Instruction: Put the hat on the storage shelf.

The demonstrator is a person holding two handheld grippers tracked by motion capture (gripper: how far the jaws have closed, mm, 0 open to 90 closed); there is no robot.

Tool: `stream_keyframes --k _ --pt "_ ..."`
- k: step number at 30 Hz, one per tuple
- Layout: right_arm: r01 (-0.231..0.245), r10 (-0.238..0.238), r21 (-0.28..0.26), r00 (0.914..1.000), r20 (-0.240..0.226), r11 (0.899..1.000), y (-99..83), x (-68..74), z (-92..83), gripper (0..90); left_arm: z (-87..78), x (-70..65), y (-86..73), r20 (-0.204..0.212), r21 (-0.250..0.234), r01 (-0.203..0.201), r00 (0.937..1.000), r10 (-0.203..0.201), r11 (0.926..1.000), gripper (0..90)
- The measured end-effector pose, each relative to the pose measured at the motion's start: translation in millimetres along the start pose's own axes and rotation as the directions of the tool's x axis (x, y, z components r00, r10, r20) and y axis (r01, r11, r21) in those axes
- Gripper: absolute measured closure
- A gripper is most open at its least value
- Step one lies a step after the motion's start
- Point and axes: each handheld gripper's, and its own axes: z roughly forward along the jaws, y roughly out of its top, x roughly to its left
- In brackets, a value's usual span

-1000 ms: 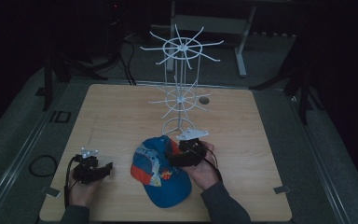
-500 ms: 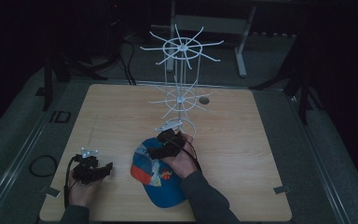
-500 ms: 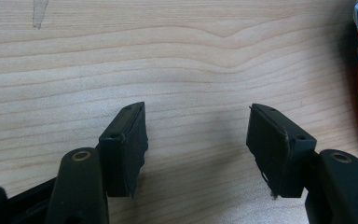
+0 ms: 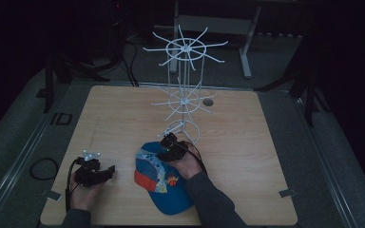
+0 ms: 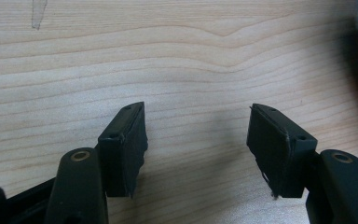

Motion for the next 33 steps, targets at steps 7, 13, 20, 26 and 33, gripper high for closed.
stream_keyframes --k 7,13,20,26,33 --pt "0.069 -0.067 -0.044 0.9972 0.033 0.997 -20.0 6.6 -37.3 85.6 0.2 -0.7 0.0 -0.006 -0.001 -0.001 1.0000 0.001 1.0000 38.2" --pt "0.093 -0.083 -0.098 0.9917 0.098 0.991 -37.0 2.6 -70.4 85.9 0.0 -1.3 -0.3 -0.008 0.002 -0.009 0.9999 0.009 1.0000 38.2" --pt "0.077 -0.057 -0.145 0.9886 0.140 0.986 -47.0 -13.1 -100.7 85.9 0.4 -2.1 -0.5 -0.008 -0.002 -0.008 0.9999 0.008 1.0000 38.1" --pt "0.072 -0.045 -0.171 0.9863 0.159 0.983 -51.5 -30.0 -124.2 85.9 0.8 -2.7 -0.5 -0.009 -0.005 -0.009 0.9999 0.009 0.9999 38.0" --pt "0.071 -0.036 -0.178 0.9812 0.190 0.981 -55.9 -44.5 -144.0 85.9 0.9 -3.0 -0.5 -0.009 -0.005 -0.009 0.9999 0.009 0.9999 38.0"
